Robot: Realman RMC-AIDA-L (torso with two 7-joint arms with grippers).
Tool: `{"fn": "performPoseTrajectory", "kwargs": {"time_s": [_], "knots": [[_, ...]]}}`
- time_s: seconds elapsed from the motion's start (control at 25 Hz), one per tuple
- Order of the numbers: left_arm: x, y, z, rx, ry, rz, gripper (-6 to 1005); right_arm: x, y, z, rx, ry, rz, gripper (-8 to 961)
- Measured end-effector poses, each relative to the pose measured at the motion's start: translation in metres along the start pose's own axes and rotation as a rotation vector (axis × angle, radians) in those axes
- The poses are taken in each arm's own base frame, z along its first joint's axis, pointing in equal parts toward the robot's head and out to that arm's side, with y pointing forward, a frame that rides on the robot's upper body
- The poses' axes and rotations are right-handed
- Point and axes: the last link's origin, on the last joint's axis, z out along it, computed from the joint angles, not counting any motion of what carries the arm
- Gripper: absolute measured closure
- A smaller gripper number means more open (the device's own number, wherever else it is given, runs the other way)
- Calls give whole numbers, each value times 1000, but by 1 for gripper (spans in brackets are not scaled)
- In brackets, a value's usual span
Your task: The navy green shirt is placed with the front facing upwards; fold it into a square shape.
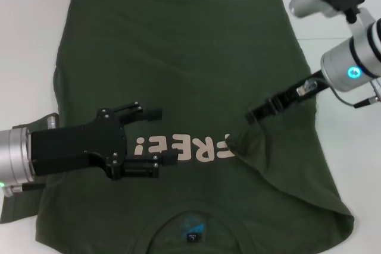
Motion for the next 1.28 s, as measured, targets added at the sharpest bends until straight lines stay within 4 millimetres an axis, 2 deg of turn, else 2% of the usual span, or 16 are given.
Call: {"fn": "performPoseTrajectory", "kwargs": {"time_s": [0.08, 0.32, 0.56, 0.72, 0.88, 1.08, 1.28], "knots": [[0, 0, 0, 2, 5, 1, 186, -4, -1, -5, -35, -55, 12, 320], [2, -1, -1, 11, 21, -5, 188, -1, -12, -24, -142, -234, -14, 183], [3, -4, 0, 40, 55, -34, 191, 33, -34, -46, -190, -521, -116, 66], [2, -9, -1, 82, 67, -74, 193, 60, -38, -55, -174, -651, -247, 17], [3, -14, -1, 116, 78, -105, 194, 86, -27, -50, -201, -666, -387, 20], [2, -17, -4, 146, 83, -156, 197, 111, 3, -43, -357, -598, -544, 23], [2, -22, -15, 185, 53, -238, 199, 121, 15, -46, -413, -435, -607, 26]]}}
